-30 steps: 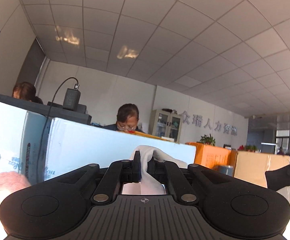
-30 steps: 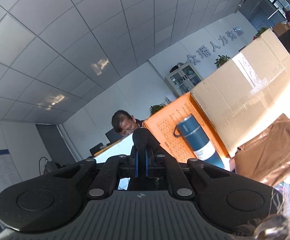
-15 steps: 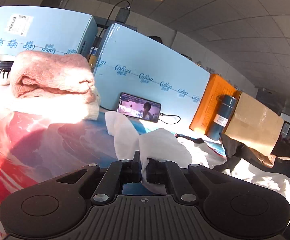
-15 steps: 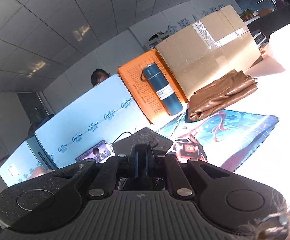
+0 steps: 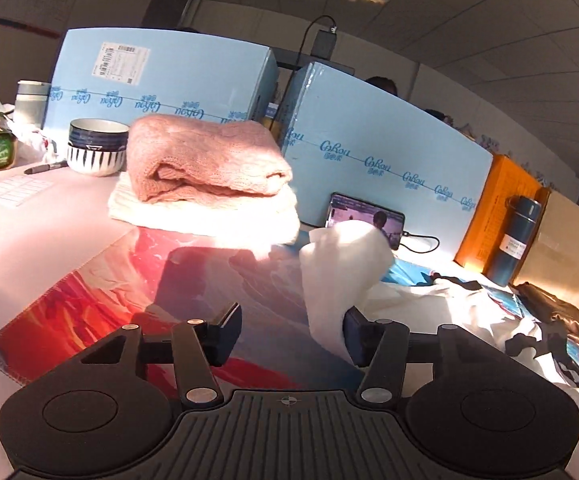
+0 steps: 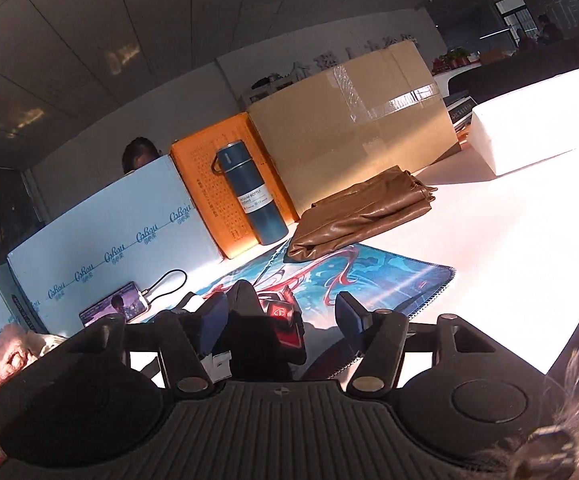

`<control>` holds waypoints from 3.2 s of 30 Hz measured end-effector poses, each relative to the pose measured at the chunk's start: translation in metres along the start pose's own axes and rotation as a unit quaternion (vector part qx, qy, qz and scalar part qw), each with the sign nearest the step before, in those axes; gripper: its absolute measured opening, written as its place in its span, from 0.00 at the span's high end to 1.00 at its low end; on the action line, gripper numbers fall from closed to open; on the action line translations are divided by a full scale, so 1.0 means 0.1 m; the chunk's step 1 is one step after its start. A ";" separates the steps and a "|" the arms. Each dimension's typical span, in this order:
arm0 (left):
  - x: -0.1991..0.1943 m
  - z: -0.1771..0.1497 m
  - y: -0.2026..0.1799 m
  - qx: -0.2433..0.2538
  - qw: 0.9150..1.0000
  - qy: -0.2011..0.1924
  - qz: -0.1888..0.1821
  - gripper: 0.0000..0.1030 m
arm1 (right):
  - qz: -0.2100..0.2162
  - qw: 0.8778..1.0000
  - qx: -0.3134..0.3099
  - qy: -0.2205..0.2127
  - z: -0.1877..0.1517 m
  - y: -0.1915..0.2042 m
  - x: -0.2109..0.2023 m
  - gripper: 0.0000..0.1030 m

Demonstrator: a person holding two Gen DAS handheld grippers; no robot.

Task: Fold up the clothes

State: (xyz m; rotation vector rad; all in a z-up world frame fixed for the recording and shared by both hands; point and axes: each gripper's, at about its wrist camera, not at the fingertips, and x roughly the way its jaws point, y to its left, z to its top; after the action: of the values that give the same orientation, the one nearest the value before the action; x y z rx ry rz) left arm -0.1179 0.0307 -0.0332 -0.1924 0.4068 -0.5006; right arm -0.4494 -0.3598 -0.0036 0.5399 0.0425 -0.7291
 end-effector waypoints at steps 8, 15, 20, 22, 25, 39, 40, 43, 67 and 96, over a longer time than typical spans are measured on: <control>0.05 0.39 0.10 0.007 0.997 -0.059 0.052 0.26 | 0.008 0.999 -0.032 0.021 0.35 0.16 0.55 0.32; 0.81 1.07 -0.21 0.057 0.993 0.022 -0.104 0.16 | 0.082 0.991 -0.033 0.097 0.69 0.66 1.43 0.28; 1.71 1.12 -0.31 0.020 0.985 0.140 -0.102 0.16 | 0.106 0.977 -0.027 0.185 0.66 1.05 2.18 0.26; 2.02 1.09 -0.30 -0.026 0.978 0.181 -0.098 0.16 | 0.095 0.968 -0.046 0.228 0.54 1.20 2.53 0.26; 2.26 0.98 -0.31 -0.060 0.966 0.224 -0.115 0.16 | 0.076 0.957 -0.066 0.271 0.36 1.36 2.95 0.26; 2.58 0.89 -0.50 -0.001 0.964 0.232 -0.127 0.38 | 0.057 0.928 -0.218 0.297 -0.25 1.81 3.57 0.88; 2.59 0.89 -0.52 0.010 0.964 0.231 -0.128 0.57 | 0.060 0.929 -0.224 0.288 -0.25 1.82 3.54 0.89; 2.59 0.91 -0.56 0.038 0.968 0.212 -0.129 0.81 | 0.051 0.944 -0.226 0.236 -0.16 1.78 3.50 0.90; 2.77 0.95 -1.06 0.150 0.957 0.211 -0.133 0.76 | -0.002 0.966 -0.167 0.197 0.04 1.43 3.57 0.89; 2.34 0.75 -0.95 0.265 0.930 0.208 -0.144 0.92 | 0.003 0.970 -0.112 0.214 -0.10 1.19 3.60 0.88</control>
State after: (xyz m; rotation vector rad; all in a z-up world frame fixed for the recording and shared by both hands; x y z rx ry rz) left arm 0.0606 -0.1630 -0.0171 0.3935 0.6445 -0.9275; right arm -0.1008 -0.5059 -0.0381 0.4724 0.5198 -0.5816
